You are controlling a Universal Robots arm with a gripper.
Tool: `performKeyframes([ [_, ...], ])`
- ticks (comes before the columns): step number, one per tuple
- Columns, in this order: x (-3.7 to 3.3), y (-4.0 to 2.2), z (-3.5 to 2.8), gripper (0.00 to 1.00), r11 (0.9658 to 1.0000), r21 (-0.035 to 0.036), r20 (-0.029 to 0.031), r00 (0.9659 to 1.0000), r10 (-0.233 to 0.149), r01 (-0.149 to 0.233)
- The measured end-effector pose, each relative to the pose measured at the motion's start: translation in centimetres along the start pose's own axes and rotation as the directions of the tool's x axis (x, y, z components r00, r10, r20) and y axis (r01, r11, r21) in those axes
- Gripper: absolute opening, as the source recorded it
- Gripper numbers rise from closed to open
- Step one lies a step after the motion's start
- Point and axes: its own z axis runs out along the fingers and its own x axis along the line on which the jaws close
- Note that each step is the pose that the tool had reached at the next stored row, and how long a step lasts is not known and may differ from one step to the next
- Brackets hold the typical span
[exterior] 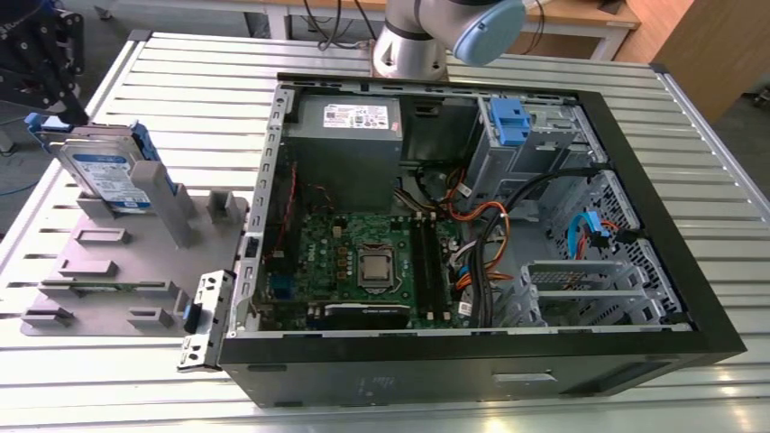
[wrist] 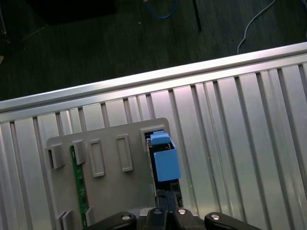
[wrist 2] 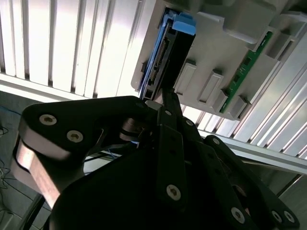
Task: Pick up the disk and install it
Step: 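Pick up the disk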
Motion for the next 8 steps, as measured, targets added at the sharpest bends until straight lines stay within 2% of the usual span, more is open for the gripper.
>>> performKeyframes([
  [8,-0.10,-0.48,0.10,0.11,0.9999,-0.0003,-0.0003,0.9999,-0.012,0.012],
])
